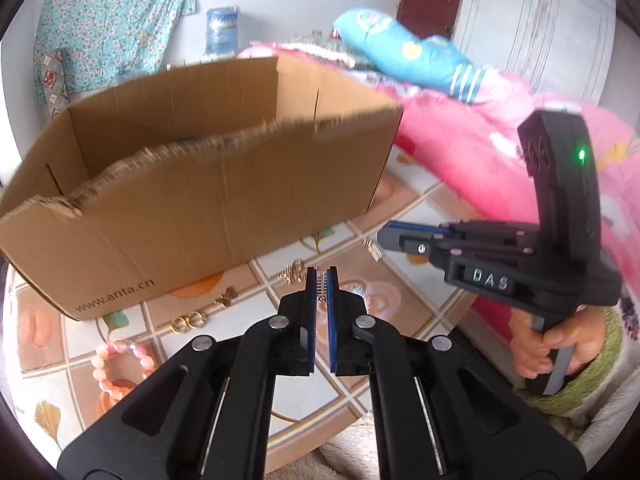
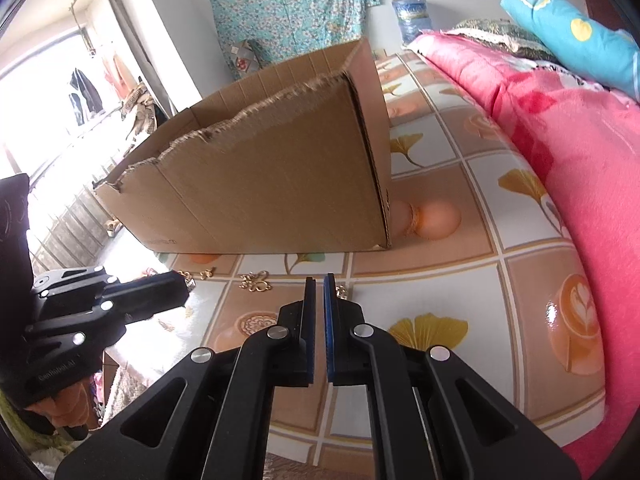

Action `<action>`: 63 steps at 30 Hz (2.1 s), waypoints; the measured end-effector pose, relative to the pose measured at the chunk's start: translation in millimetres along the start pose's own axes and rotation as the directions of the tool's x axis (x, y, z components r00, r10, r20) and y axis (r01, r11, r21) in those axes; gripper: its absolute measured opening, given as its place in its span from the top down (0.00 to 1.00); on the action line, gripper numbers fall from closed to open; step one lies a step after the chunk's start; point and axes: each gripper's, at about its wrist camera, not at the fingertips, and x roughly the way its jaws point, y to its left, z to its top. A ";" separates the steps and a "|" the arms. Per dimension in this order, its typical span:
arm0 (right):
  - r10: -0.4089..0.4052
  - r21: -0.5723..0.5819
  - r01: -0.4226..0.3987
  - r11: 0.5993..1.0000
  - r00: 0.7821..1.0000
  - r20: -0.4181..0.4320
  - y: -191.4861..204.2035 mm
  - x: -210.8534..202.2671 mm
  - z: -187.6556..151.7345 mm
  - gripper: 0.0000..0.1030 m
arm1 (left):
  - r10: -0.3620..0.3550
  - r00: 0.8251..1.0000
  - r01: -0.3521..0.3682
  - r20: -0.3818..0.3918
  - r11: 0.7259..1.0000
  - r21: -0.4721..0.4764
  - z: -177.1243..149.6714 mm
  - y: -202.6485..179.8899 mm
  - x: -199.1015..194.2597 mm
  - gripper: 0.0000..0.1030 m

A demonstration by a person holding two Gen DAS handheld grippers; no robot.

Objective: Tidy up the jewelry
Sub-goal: 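Carry the held gold charm up and over the box with the left tool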

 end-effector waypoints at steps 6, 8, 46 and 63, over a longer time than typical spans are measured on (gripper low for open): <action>-0.048 -0.037 0.049 0.998 0.999 0.018 7.2 -15.0 1.3 0.96 | -0.002 0.998 0.003 0.056 1.000 -0.019 2.0 3.2 -17.7 0.96; -0.049 -0.033 0.050 0.998 0.998 0.027 7.1 -22.2 2.1 0.96 | -0.007 0.998 0.009 0.067 1.000 -0.028 1.2 5.0 -22.7 0.96; -0.088 -0.008 0.087 0.996 0.993 -0.080 15.4 0.2 14.3 0.94 | -0.016 0.995 0.025 0.098 0.995 -0.099 -24.4 29.4 -25.9 0.96; 0.215 -0.182 -0.197 0.963 0.973 0.080 85.2 -46.1 138.3 0.94 | -0.020 0.948 0.039 0.317 0.998 -0.051 79.4 60.7 -108.0 0.96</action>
